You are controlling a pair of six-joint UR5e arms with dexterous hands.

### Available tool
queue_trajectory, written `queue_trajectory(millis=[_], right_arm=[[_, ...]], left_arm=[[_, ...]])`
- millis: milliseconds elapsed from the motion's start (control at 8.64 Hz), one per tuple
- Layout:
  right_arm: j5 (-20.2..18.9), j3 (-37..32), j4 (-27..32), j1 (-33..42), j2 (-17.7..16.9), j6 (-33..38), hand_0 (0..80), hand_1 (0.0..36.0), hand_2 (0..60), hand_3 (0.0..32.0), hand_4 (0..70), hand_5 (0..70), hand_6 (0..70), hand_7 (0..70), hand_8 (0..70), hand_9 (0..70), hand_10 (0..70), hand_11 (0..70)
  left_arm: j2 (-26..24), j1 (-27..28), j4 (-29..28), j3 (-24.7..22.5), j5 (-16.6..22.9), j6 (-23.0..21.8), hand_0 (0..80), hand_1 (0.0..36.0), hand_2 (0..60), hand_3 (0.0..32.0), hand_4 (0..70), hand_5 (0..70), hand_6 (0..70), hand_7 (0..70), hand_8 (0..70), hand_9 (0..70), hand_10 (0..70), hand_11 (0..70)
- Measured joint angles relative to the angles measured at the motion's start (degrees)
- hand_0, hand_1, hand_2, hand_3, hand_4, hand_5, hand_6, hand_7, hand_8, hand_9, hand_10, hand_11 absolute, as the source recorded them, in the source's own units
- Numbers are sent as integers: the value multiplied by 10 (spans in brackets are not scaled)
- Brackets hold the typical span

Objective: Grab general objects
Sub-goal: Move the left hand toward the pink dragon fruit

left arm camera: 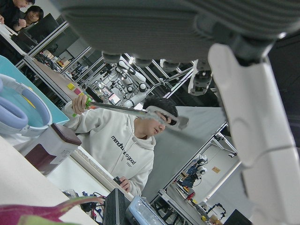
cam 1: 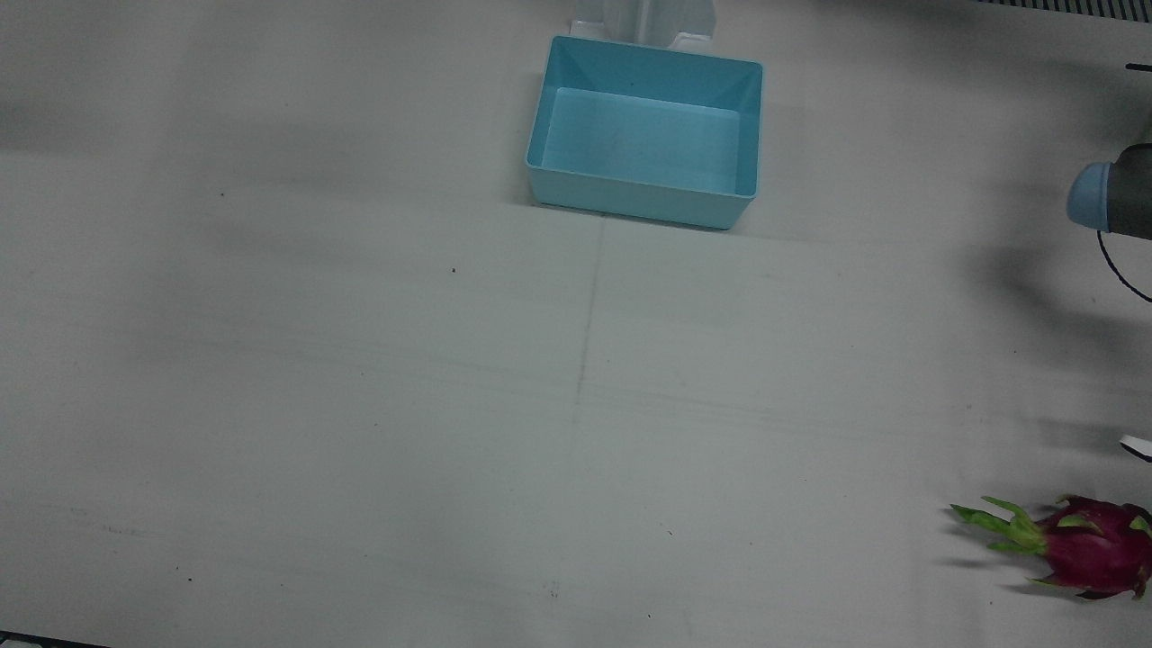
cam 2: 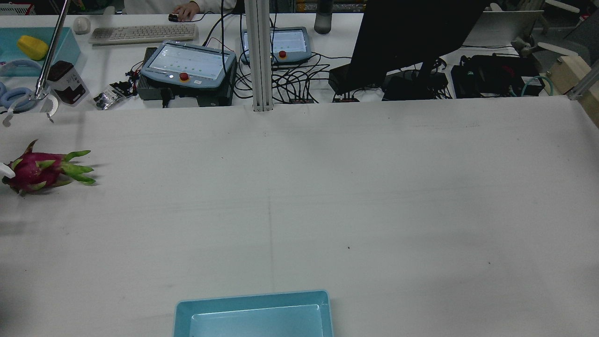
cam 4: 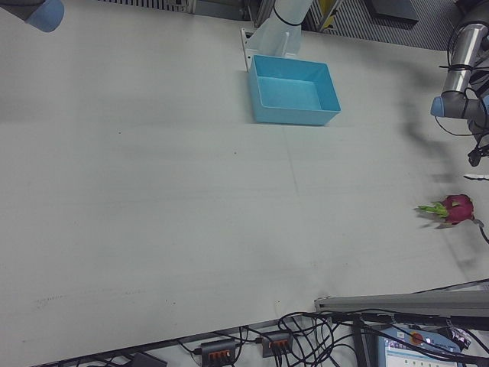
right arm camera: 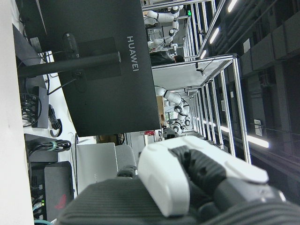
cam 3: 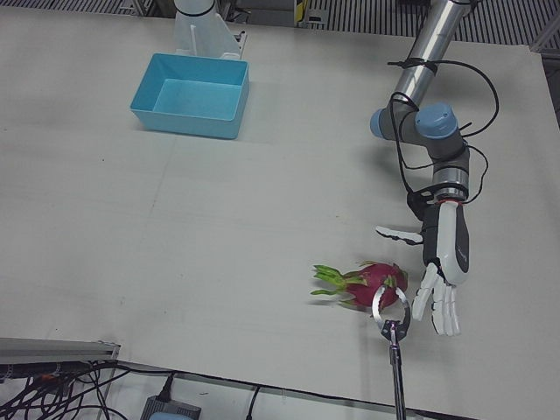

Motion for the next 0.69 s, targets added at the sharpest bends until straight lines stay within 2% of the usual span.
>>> queue_trajectory(millis=[116, 347, 463, 579, 694], right_arm=[[0, 0, 0, 0, 0, 0, 0, 0, 0, 0, 0, 0, 0, 0, 0, 0, 0, 0], [0, 0, 0, 0, 0, 0, 0, 0, 0, 0, 0, 0, 0, 0, 0, 0, 0, 0], [0, 1, 0, 0, 0, 0, 0, 0, 0, 0, 0, 0, 0, 0, 0, 0, 0, 0], [0, 1, 0, 0, 0, 0, 0, 0, 0, 0, 0, 0, 0, 0, 0, 0, 0, 0], [0, 1, 0, 0, 0, 0, 0, 0, 0, 0, 0, 0, 0, 0, 0, 0, 0, 0]], left_arm=[[3, -1, 42, -29, 2, 6, 488, 154, 48, 186, 43, 0, 0, 0, 0, 0, 0, 0], [4, -1, 180, -113, 2, 74, 487, 148, 34, 192, 34, 0, 0, 0, 0, 0, 0, 0], [-1, 1, 237, -137, 2, 115, 484, 145, 20, 200, 31, 0, 0, 0, 0, 0, 0, 0], [-22, 3, 283, -146, 0, 163, 488, 147, 11, 228, 19, 0, 0, 0, 0, 0, 0, 0], [-54, 5, 324, -142, -10, 215, 491, 151, 13, 226, 16, 0, 0, 0, 0, 0, 0, 0]])
